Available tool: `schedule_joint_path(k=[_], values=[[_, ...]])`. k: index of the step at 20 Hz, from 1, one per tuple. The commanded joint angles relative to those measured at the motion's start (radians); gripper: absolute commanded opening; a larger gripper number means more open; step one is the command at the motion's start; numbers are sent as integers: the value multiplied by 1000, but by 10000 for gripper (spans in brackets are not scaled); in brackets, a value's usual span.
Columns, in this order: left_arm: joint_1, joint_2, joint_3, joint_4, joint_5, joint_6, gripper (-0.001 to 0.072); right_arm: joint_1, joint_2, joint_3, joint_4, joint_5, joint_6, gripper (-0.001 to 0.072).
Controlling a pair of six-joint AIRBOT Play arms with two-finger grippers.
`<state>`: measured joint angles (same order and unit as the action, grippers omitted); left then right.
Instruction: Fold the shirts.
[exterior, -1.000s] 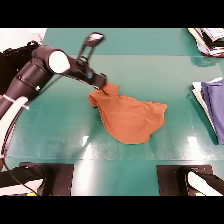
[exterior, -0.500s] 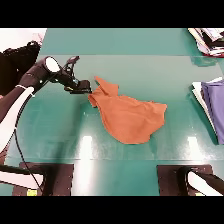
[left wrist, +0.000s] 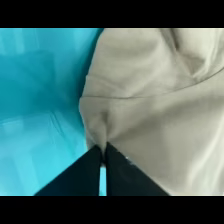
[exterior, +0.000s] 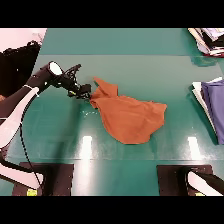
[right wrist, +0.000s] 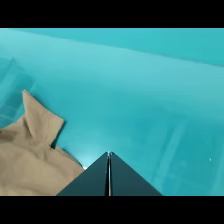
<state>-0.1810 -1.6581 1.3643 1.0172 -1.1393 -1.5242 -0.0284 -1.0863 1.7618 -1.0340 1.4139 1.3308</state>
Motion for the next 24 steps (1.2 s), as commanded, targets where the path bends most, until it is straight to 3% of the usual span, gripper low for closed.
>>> schedule_joint_path(k=[1, 4, 7, 8, 9, 10, 12, 15, 22, 24], values=[[3, -2, 8, 2, -25, 27, 24, 2, -2, -1, -67, 67, 21, 16], [16, 30, 86, 51, -54, 33, 24, 1, -8, -23, -194, 190, 67, 16], [16, 111, 173, 106, -48, 67, 24, 2, -6, -199, -246, 238, 80, 22], [16, 131, 195, 106, -49, 82, 25, 3, -6, -282, -236, 221, 80, 130], [16, 150, 209, 106, -49, 93, 25, 13, -6, -385, -209, 179, 80, 370], [15, 166, 210, 106, -46, 93, 25, 23, -6, -489, -175, 115, 79, 516], [15, 171, 209, 106, -57, 92, 25, 42, -13, -703, -70, -55, 74, 520], [15, 169, 209, 109, -78, 92, 25, 92, -82, -905, 78, -186, -14, 519], [15, 169, 199, 108, -84, 92, 25, 222, -288, -962, 154, -318, -58, 499], [15, 169, 199, 108, -83, 92, 25, 249, -309, -962, 165, -360, -62, 394]])
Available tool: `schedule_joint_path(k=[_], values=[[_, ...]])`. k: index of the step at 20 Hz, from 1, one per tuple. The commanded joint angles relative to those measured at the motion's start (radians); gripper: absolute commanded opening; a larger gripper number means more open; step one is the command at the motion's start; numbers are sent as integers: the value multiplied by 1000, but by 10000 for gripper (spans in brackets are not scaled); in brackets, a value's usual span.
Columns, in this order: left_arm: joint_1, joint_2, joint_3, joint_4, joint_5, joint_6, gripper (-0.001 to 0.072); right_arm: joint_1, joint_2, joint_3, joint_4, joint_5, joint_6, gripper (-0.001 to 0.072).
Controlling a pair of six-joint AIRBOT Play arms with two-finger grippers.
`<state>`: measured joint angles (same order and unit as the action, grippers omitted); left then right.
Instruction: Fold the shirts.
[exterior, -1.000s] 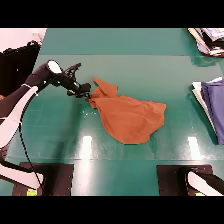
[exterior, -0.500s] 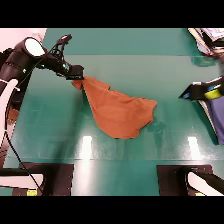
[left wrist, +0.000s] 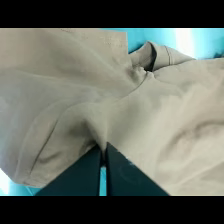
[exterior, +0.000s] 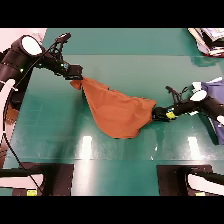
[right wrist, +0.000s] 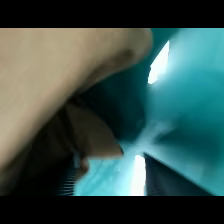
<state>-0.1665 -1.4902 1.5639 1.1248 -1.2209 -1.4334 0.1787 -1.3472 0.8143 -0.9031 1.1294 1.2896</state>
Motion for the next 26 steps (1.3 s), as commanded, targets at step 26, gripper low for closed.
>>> schedule_joint_path(k=[26], values=[[1, 639, 516, 155, 172, -6, 24, -468, 654, 842, 37, 120, -21, 14]])
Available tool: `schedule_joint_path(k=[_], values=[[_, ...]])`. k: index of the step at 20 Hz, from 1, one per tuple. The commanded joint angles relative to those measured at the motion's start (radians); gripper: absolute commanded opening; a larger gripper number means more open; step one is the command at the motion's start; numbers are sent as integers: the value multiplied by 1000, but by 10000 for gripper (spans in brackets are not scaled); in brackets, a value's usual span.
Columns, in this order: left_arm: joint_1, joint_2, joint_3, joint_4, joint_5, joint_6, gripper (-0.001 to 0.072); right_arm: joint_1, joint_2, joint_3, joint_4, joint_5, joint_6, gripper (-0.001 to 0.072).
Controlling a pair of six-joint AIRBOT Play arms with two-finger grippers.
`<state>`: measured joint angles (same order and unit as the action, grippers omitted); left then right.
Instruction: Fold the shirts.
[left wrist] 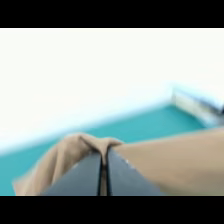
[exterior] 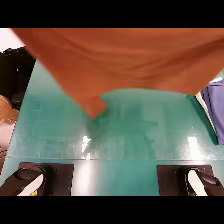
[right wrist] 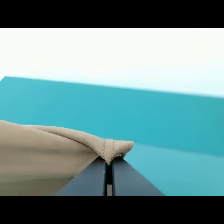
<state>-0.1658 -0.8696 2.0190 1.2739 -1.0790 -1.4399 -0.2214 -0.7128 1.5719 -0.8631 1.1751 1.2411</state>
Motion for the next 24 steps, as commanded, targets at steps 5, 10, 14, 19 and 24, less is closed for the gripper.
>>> schedule_joint_path(k=[5, 10, 14, 19, 24], values=[[0, -71, -79, 10, -122, 1, 24, -124, -65, 33, -5, 272, 106, 14], [0, -298, -360, -45, -248, 1, 24, 27, -253, -227, -267, 282, 157, 14], [-2, -515, -492, -78, -53, 42, 24, 117, -452, -332, -382, 152, 180, 14], [-2, -693, -491, -77, 240, 45, 25, 171, -622, -332, -359, -27, 185, 14], [0, -731, -486, -66, 214, 42, 527, 189, -681, -331, -359, -77, 184, 188]])
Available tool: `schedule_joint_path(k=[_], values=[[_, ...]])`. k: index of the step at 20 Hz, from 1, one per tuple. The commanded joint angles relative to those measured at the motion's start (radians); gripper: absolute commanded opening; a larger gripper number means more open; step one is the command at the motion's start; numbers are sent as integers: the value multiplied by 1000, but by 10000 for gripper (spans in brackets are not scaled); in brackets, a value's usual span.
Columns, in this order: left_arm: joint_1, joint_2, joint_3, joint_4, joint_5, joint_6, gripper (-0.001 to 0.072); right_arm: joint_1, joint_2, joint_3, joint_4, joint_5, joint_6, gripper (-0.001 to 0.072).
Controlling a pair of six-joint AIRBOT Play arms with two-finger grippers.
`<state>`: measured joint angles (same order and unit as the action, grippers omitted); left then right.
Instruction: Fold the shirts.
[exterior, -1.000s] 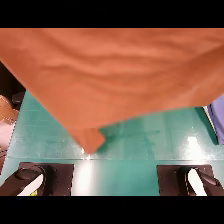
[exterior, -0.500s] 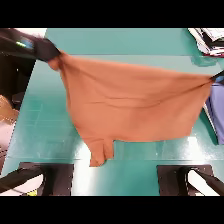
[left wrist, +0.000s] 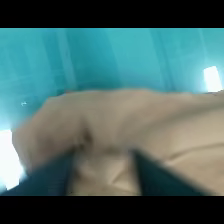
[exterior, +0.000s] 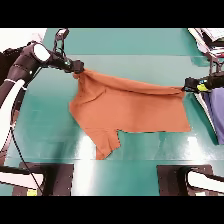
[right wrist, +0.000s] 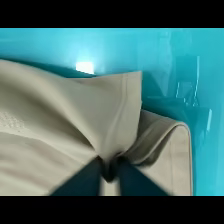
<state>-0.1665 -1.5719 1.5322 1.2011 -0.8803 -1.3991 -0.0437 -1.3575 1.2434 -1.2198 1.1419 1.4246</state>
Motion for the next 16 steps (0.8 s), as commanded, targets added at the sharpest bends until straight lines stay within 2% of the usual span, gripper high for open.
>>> schedule_joint_path(k=[1, 5, 7, 10, 11, 13, 14, 16], values=[[10, -29, 17, 26, -36, 2, 528, 8, -31, -3, -2, -41, 0, 322], [105, 30, 83, 56, -354, 3, 527, -50, 66, -7, -2, 55, -30, 337], [160, 100, 35, 55, -451, 2, 527, -91, 153, -52, -2, 98, -39, 338], [181, 255, -210, 44, -453, -16, 528, -131, 289, -181, -2, 146, -39, 340], [179, 306, -312, 6, -437, -26, 528, -132, 325, -220, 0, 155, -39, 347], [179, 405, -538, -127, -371, -34, 528, -132, 391, -292, 2, 156, -39, 432], [179, 446, -647, -187, -332, -34, 528, -130, 414, -316, 17, 159, -39, 452], [179, 499, -813, -258, -275, -34, 528, -131, 446, -345, 64, 159, -39, 452]])
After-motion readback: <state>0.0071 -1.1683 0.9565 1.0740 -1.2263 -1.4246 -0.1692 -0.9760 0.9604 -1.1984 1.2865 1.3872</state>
